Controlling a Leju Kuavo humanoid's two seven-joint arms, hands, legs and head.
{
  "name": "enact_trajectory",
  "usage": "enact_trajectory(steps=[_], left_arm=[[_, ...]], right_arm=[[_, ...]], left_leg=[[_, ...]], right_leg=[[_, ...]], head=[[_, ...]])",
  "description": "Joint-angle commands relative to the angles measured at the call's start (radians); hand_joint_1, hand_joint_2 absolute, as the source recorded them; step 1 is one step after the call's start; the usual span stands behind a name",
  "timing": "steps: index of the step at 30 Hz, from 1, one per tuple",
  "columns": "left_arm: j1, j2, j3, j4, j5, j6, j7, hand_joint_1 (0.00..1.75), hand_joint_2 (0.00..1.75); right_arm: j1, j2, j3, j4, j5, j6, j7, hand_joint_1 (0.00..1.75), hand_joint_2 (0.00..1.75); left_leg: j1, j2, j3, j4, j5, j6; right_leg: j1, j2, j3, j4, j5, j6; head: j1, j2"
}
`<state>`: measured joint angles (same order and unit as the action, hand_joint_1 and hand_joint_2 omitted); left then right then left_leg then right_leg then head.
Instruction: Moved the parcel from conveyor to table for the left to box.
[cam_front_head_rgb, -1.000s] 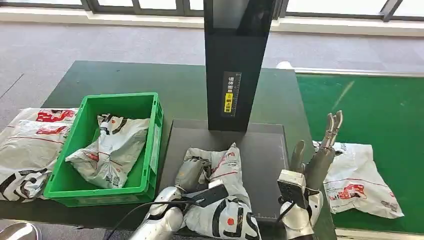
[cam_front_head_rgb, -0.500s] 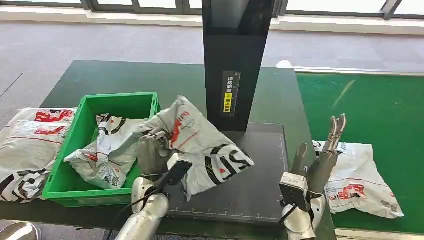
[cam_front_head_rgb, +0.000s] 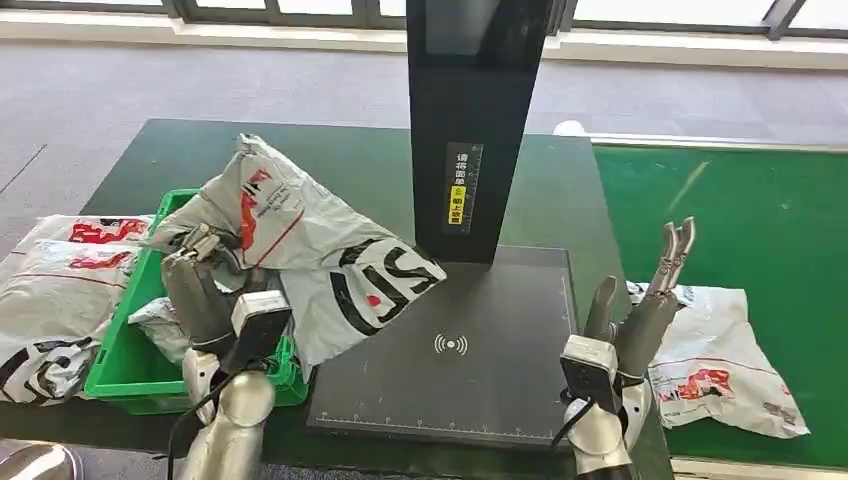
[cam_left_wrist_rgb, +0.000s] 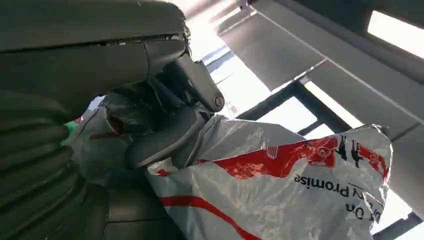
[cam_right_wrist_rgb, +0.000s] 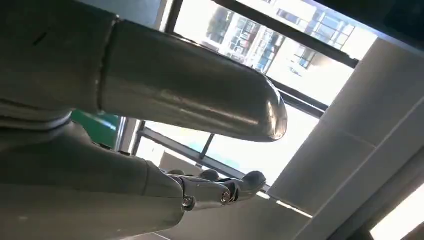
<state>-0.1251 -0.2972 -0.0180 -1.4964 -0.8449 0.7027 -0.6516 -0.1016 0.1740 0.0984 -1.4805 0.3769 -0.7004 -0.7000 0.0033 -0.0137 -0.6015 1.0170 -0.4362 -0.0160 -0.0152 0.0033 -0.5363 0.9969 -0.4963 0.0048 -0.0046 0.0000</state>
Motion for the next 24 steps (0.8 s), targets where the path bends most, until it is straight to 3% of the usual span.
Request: enact_trajectory(steps=[1, 6, 9, 13, 24], left_arm=[[0.041, -0.052, 0.098, -0.083, -0.028, -0.005, 0.014, 1.75, 1.75], [0.037, -0.052, 0.131, -0.111, -0.072, -0.005, 0.057, 1.75, 1.75], [0.006, -0.052, 0.219, -0.077, -0.096, -0.005, 0.104, 1.75, 1.75], [-0.045, -0.052, 0.389, 0.05, -0.03, -0.005, 0.078, 1.75, 1.75], [-0.045, -0.052, 0.389, 0.05, -0.03, -0.005, 0.078, 1.75, 1.75]], right_arm=[[-0.04, 0.011, -0.02, 0.055, -0.006, 0.002, 0.002, 0.0, 0.0], [-0.042, 0.012, -0.019, 0.057, -0.005, 0.002, 0.002, 0.0, 0.0], [-0.037, 0.014, -0.02, 0.05, -0.001, 0.002, 0.002, 0.0, 0.0], [-0.016, 0.014, -0.023, 0.03, -0.003, 0.002, 0.002, 0.0, 0.0], [-0.016, 0.014, -0.023, 0.03, -0.003, 0.002, 0.002, 0.0, 0.0]], left_leg=[[0.0, 0.004, 0.002, -0.001, -0.001, 0.0], [0.0, 0.004, 0.003, -0.003, 0.0, 0.0], [0.0, 0.004, 0.002, -0.001, -0.001, 0.0], [0.0, 0.004, 0.004, -0.004, 0.001, -0.001], [0.0, 0.002, 0.001, -0.001, 0.0, 0.0]], right_leg=[[0.0, 0.002, 0.001, -0.002, 0.0, -0.001], [0.0, 0.003, 0.002, -0.003, 0.001, -0.001], [0.0, 0.003, 0.001, -0.002, 0.001, -0.001], [0.0, 0.002, 0.002, -0.003, 0.001, -0.001], [0.0, 0.0, -0.001, -0.001, 0.0, -0.001]], head=[[0.0, 0.0], [0.0, 0.0], [0.0, 0.0], [0.0, 0.0], [0.0, 0.0]])
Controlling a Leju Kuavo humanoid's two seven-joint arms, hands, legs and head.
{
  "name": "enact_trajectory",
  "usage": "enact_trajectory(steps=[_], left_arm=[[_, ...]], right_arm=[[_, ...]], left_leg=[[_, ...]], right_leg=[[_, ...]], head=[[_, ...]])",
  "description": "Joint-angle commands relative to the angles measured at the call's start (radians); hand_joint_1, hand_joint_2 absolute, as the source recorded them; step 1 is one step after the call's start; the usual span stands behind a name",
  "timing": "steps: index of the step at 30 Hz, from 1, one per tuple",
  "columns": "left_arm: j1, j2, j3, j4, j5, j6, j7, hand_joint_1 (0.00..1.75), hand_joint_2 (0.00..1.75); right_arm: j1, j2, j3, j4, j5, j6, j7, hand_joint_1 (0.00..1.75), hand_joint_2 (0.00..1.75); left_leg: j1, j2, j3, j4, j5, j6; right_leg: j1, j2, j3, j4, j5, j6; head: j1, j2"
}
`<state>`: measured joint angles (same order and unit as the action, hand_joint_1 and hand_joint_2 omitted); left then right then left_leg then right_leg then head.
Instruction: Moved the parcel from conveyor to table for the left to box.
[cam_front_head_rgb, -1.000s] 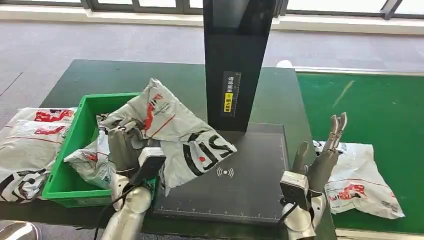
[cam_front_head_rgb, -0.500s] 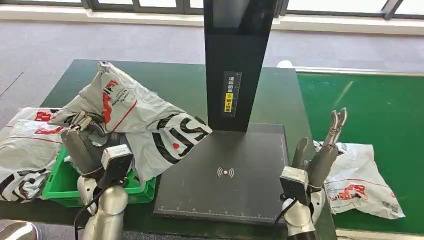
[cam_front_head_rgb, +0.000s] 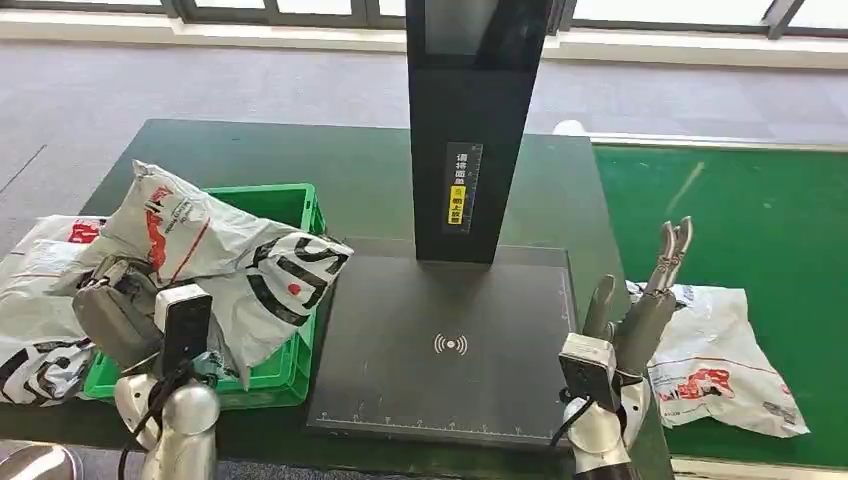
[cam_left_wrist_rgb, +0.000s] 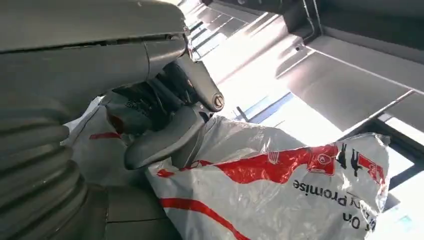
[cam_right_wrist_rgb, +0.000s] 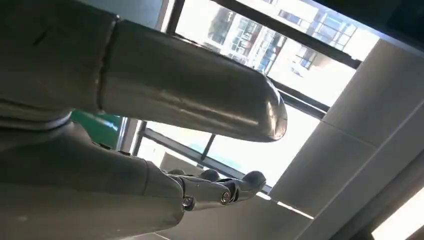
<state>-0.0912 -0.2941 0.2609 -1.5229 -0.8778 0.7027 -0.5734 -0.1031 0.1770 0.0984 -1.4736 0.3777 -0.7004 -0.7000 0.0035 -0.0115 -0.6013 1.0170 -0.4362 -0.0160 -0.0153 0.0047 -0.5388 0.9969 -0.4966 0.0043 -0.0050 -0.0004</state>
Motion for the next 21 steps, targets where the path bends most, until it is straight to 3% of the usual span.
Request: enact_trajectory(steps=[1, 5, 12, 16, 17, 21], left_arm=[[-0.079, -0.055, 0.11, 0.076, 0.003, -0.005, 0.0, 1.75, 1.75], [-0.096, -0.055, 0.159, 0.105, -0.004, -0.005, 0.017, 1.75, 1.75], [-0.23, -0.055, 0.404, 0.397, -0.058, -0.005, -0.044, 1.75, 1.75], [-0.251, -0.055, 0.44, 0.43, -0.077, -0.005, -0.046, 1.75, 1.75], [-0.253, -0.055, 0.427, 0.448, -0.113, -0.005, -0.009, 0.0, 1.75], [-0.253, -0.055, 0.397, 0.455, -0.151, -0.005, 0.04, 0.0, 1.75]], right_arm=[[-0.014, 0.011, -0.023, 0.023, -0.004, 0.002, 0.002, 0.0, 0.0], [-0.01, 0.008, -0.019, 0.024, -0.009, 0.002, 0.002, 0.0, 0.0], [-0.013, 0.005, -0.013, 0.033, -0.018, 0.002, 0.002, 0.0, 0.0], [-0.015, 0.004, -0.013, 0.036, -0.015, 0.002, 0.002, 0.0, 0.0], [-0.01, 0.009, -0.028, 0.027, -0.005, 0.002, 0.002, 0.0, 0.0], [0.004, 0.007, -0.031, 0.014, -0.004, 0.003, 0.002, 0.0, 0.0]], left_leg=[[0.0, -0.001, 0.001, -0.001, 0.0, 0.0], [0.0, -0.001, 0.002, -0.002, 0.001, 0.0], [-0.001, -0.001, 0.003, -0.003, 0.001, 0.0], [0.0, 0.0, 0.003, -0.004, 0.002, 0.0], [0.0, 0.001, 0.003, -0.003, 0.001, 0.0], [0.0, -0.002, 0.002, -0.003, 0.001, 0.0]], right_leg=[[0.0, -0.002, 0.002, -0.002, 0.0, -0.001], [0.0, -0.003, 0.002, -0.003, 0.001, -0.001], [0.0, -0.002, 0.003, -0.002, 0.0, -0.001], [0.0, -0.001, 0.004, -0.004, 0.001, -0.001], [0.0, -0.001, 0.004, -0.003, 0.001, -0.001], [0.0, -0.004, 0.005, -0.003, 0.0, -0.001]], head=[[0.0, 0.0], [0.0, 0.0], [0.0, 0.0], [0.0, 0.0], [0.0, 0.0], [0.0, 0.0]])
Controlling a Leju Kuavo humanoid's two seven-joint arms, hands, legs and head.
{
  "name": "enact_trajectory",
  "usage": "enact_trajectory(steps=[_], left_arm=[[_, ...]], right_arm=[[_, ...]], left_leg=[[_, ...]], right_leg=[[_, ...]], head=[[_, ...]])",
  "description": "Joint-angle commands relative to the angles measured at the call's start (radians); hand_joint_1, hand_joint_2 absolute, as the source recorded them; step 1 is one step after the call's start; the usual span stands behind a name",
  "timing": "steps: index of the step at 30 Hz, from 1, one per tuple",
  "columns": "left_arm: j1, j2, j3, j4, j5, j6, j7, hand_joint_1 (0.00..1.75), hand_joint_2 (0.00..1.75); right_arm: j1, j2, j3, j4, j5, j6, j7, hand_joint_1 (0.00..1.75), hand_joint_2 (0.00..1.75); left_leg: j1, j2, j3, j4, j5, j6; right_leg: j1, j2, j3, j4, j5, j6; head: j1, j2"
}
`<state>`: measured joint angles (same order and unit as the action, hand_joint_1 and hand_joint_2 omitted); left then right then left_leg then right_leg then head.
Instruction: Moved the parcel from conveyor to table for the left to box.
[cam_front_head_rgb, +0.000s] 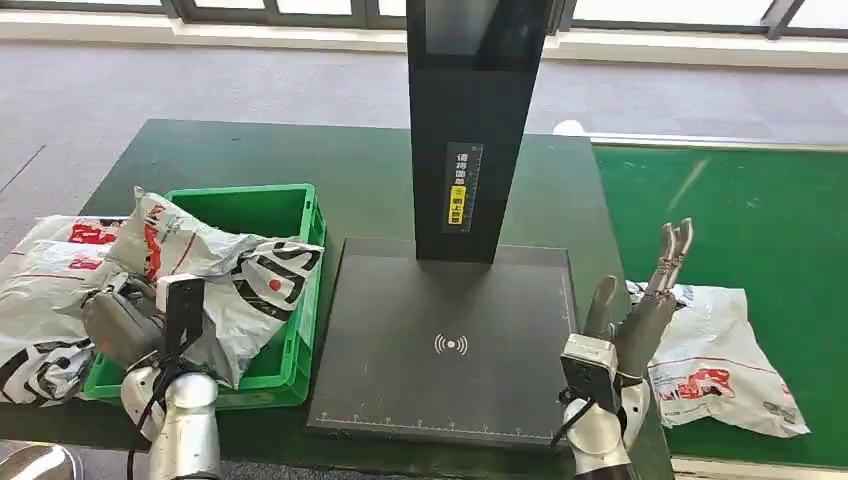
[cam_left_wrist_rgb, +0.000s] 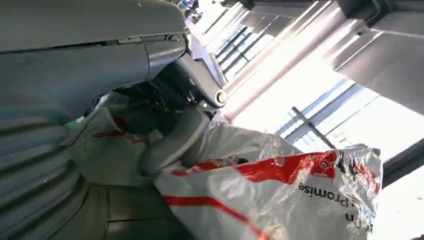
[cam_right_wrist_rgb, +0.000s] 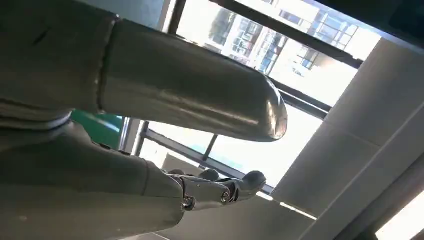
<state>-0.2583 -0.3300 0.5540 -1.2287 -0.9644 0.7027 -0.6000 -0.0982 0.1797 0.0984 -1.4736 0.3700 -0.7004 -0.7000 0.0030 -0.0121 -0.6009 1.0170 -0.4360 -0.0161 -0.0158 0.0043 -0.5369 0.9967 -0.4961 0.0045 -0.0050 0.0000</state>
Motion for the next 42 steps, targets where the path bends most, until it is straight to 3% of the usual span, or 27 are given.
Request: enact_trajectory(steps=[1, 7, 23, 24, 29, 30, 36, 42], left_arm=[[-0.086, -0.019, 0.104, 0.161, -0.065, -0.005, 0.067, 0.0, 1.75], [-0.086, -0.019, 0.104, 0.161, -0.065, -0.005, 0.067, 0.0, 1.75], [-0.091, -0.019, 0.027, 0.214, -0.199, -0.005, 0.23, 0.0, 1.75], [-0.093, -0.019, 0.026, 0.217, -0.205, -0.005, 0.234, 0.0, 0.0], [-0.088, -0.019, 0.015, 0.211, -0.225, -0.005, 0.245, 0.0, 0.0], [-0.058, -0.019, -0.003, 0.123, -0.186, -0.005, 0.186, 0.0, 0.0], [0.021, -0.019, -0.114, -0.021, -0.16, -0.005, 0.249, 0.0, 0.0], [0.063, -0.019, -0.144, -0.117, -0.122, -0.005, 0.24, 0.0, 0.0]], right_arm=[[-0.001, 0.004, -0.031, 0.014, 0.004, 0.003, 0.002, 0.0, 0.0], [-0.001, 0.004, -0.031, 0.014, 0.004, 0.003, 0.002, 0.0, 0.0], [0.015, -0.001, -0.037, 0.001, 0.002, 0.002, 0.002, 0.0, 0.0], [0.017, -0.001, -0.039, -0.002, 0.004, 0.002, 0.002, 0.0, 0.0], [0.023, -0.003, -0.04, 0.0, 0.003, 0.002, 0.002, 0.0, 0.0], [0.022, -0.003, -0.042, 0.005, 0.004, 0.002, 0.002, 0.0, 0.0], [0.01, -0.003, -0.047, 0.018, 0.007, 0.002, 0.002, 0.0, 0.0], [0.008, 0.002, -0.049, 0.025, 0.009, 0.002, 0.002, 0.0, 0.0]], left_leg=[[-0.001, -0.004, 0.002, -0.002, 0.001, 0.0], [-0.001, -0.008, 0.002, -0.004, 0.003, 0.001], [-0.002, -0.011, 0.003, -0.003, 0.006, 0.004], [-0.002, -0.011, 0.003, -0.004, 0.007, 0.004], [-0.002, -0.012, 0.002, -0.003, 0.007, 0.004], [-0.002, -0.013, 0.003, -0.002, 0.007, 0.004], [-0.002, -0.01, 0.003, -0.001, 0.006, 0.005], [-0.002, -0.003, 0.002, -0.006, 0.006, 0.004]], right_leg=[[-0.001, -0.005, 0.004, -0.001, -0.001, -0.001], [-0.001, -0.01, 0.004, -0.003, -0.001, 0.001], [-0.002, -0.014, 0.006, -0.002, 0.0, 0.003], [-0.002, -0.014, 0.006, -0.003, 0.001, 0.003], [-0.002, -0.014, 0.006, -0.003, 0.001, 0.003], [-0.002, -0.015, 0.007, -0.002, 0.0, 0.003], [-0.002, -0.013, 0.006, -0.001, 0.0, 0.003], [-0.001, -0.008, 0.005, -0.007, 0.004, 0.002]], head=[[0.0, 0.0], [0.0, 0.0], [0.0, 0.0], [0.0, 0.0], [0.0, 0.0], [0.0, 0.0], [0.0, 0.0], [0.0, 0.0]])
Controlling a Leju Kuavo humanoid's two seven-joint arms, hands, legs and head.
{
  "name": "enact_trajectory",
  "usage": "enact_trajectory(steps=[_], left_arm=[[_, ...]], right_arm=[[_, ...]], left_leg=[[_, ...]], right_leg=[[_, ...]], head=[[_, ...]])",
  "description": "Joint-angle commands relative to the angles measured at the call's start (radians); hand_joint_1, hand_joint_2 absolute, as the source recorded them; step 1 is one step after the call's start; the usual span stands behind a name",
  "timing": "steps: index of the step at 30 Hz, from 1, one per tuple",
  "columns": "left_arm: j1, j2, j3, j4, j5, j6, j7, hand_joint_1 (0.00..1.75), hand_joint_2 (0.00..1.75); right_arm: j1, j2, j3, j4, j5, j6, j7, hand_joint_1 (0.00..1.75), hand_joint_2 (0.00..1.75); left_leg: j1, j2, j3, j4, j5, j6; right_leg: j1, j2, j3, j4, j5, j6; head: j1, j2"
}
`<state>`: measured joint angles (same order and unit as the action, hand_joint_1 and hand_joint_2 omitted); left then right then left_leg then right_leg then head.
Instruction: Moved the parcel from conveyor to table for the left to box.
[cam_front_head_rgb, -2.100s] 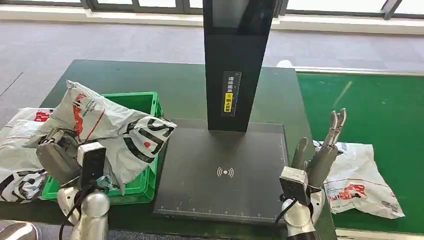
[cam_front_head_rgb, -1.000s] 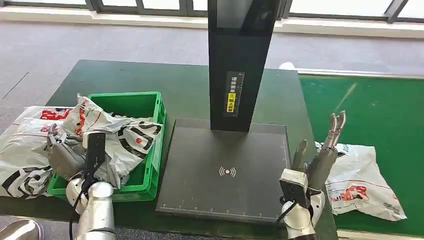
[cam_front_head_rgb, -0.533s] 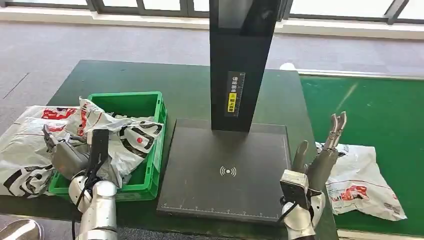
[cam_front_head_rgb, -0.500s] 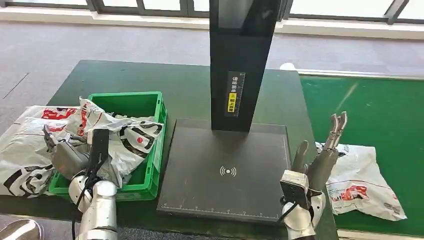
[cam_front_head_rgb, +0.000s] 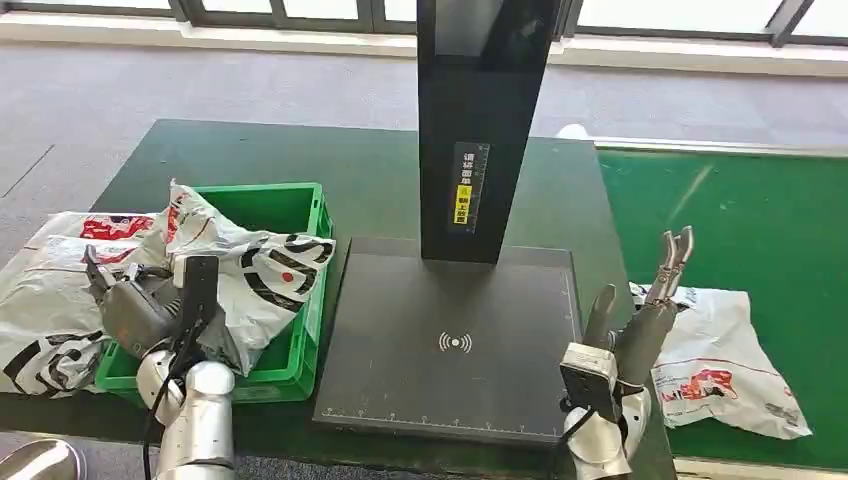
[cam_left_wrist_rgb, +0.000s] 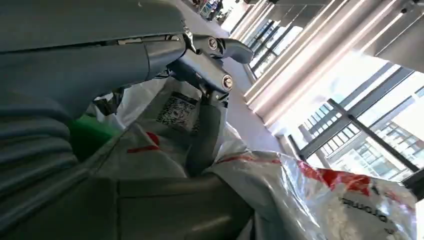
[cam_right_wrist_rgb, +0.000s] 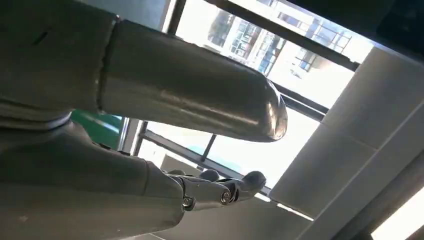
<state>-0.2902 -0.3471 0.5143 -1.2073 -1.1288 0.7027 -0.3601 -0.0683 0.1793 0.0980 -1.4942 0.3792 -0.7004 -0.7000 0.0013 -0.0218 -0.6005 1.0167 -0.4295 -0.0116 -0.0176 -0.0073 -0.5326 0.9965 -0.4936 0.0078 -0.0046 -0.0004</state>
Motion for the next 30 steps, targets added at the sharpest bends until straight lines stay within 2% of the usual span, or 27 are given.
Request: enact_trajectory(steps=[1, 2, 17, 18, 30], left_arm=[[0.099, -0.002, -0.108, -0.147, 0.046, -0.005, 0.0, 0.0, 0.0], [0.108, -0.002, -0.114, -0.168, 0.053, -0.005, -0.003, 0.0, 0.0], [0.146, -0.002, -0.163, -0.267, 0.098, -0.005, -0.018, 0.0, 0.0], [0.147, -0.002, -0.163, -0.26, 0.111, -0.005, -0.023, 0.0, 1.75], [0.146, -0.002, -0.156, -0.256, 0.111, -0.005, -0.027, 0.0, 1.75]], right_arm=[[-0.02, 0.003, -0.05, 0.045, 0.001, 0.002, 0.002, 0.0, 0.0], [-0.019, 0.004, -0.049, 0.045, 0.0, 0.002, 0.002, 0.0, 0.0], [-0.006, 0.016, -0.069, 0.037, 0.007, 0.002, 0.002, 0.0, 0.0], [-0.006, 0.016, -0.069, 0.037, 0.006, 0.002, 0.002, 0.0, 0.0], [-0.005, 0.016, -0.069, 0.036, 0.005, 0.002, 0.002, 0.0, 0.0]], left_leg=[[0.0, 0.006, 0.002, -0.005, -0.001, 0.0], [0.0, 0.003, 0.001, -0.002, -0.002, 0.0], [0.0, 0.004, 0.0, -0.003, -0.004, -0.002], [0.0, 0.003, -0.001, -0.002, -0.004, -0.002], [0.0, 0.004, 0.0, -0.003, -0.004, -0.002]], right_leg=[[0.0, 0.004, 0.001, -0.006, 0.0, -0.001], [0.0, 0.003, 0.0, -0.002, 0.0, -0.001], [0.0, 0.004, -0.001, -0.004, -0.002, -0.002], [0.0, 0.003, -0.001, -0.002, -0.002, -0.002], [0.0, 0.004, -0.001, -0.003, -0.002, -0.002]], head=[[0.0, 0.0], [0.0, 0.0], [0.0, 0.0], [0.0, 0.0], [0.0, 0.0]])
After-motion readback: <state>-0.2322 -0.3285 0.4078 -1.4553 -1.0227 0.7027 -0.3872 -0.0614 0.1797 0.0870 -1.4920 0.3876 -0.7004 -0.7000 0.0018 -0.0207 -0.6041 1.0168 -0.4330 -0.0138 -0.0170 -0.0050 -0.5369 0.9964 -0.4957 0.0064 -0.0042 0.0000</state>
